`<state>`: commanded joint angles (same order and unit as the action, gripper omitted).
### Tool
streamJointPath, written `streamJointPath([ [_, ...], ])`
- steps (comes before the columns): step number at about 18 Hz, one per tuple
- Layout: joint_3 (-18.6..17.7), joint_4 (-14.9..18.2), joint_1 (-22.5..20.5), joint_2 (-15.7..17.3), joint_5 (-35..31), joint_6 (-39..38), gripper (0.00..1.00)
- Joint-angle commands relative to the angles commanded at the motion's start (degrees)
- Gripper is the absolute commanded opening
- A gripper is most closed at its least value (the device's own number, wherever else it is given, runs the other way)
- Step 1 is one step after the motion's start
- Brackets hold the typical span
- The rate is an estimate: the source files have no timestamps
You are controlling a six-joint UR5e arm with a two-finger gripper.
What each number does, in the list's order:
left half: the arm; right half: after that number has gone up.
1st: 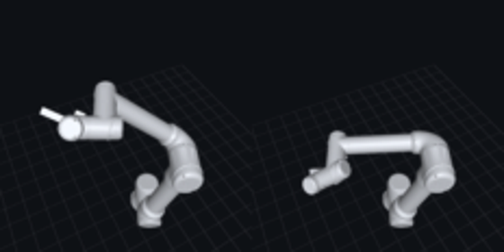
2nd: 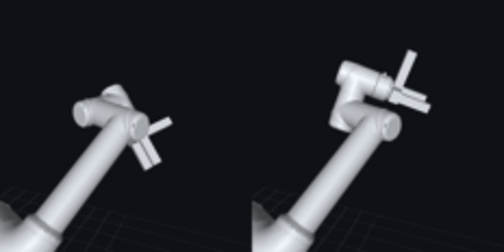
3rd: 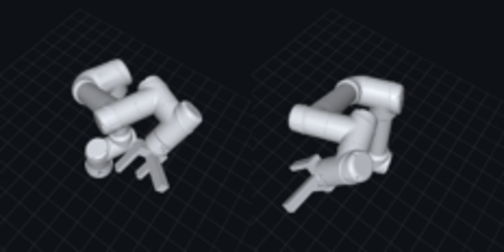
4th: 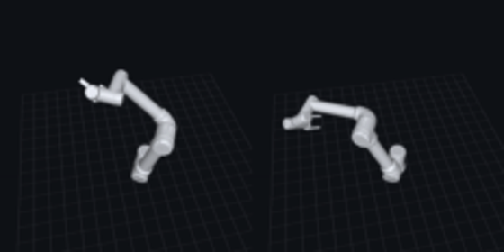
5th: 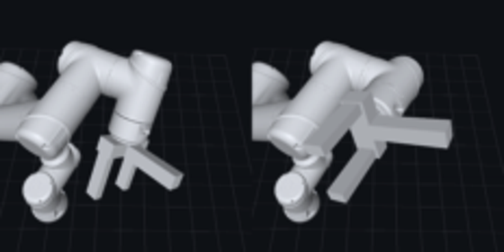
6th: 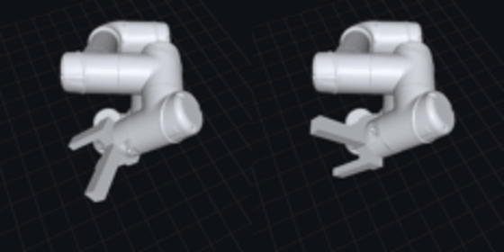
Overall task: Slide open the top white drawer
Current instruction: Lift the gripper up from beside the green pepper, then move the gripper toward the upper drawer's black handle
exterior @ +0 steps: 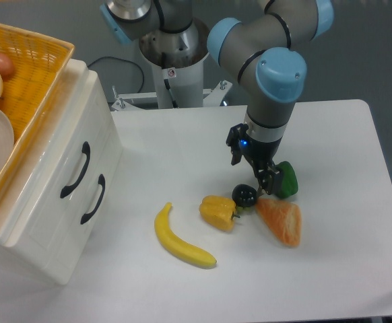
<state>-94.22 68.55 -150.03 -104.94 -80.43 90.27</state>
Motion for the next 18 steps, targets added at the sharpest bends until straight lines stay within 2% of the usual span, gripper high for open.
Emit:
streamJointPath([
  [5,0.4,0.2,0.6,-0.4,3.1,-4.3,1.0],
  [12,1.6,1.1,3.3,-1.4,3.2,-19.5,1.0],
  [18,3.0,8.6,3.3,-0.6,3.6,-22.0,1.0],
])
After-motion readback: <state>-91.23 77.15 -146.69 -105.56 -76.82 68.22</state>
